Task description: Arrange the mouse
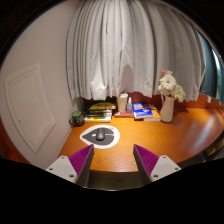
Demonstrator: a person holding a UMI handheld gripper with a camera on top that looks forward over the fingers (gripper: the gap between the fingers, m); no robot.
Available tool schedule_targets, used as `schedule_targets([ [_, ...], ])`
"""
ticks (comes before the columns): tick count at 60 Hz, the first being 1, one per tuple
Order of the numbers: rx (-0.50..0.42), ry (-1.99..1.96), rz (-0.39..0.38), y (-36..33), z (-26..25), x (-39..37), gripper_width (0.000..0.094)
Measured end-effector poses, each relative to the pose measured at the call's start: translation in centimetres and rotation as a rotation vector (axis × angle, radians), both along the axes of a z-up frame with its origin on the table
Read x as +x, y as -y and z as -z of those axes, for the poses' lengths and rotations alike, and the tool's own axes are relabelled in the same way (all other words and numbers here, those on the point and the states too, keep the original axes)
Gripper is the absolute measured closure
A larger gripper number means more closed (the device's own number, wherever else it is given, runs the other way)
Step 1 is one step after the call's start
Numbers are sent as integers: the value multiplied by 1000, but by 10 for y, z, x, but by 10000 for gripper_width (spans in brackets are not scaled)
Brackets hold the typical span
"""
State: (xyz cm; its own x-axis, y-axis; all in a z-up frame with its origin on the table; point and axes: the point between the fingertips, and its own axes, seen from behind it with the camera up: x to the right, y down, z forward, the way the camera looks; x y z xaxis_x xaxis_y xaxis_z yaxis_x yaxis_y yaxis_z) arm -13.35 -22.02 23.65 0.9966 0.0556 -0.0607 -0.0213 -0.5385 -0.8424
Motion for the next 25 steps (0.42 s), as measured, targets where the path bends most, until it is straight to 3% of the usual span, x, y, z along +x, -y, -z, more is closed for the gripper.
schedule_targets([
  [25,61,10,35,21,-31,32,156],
])
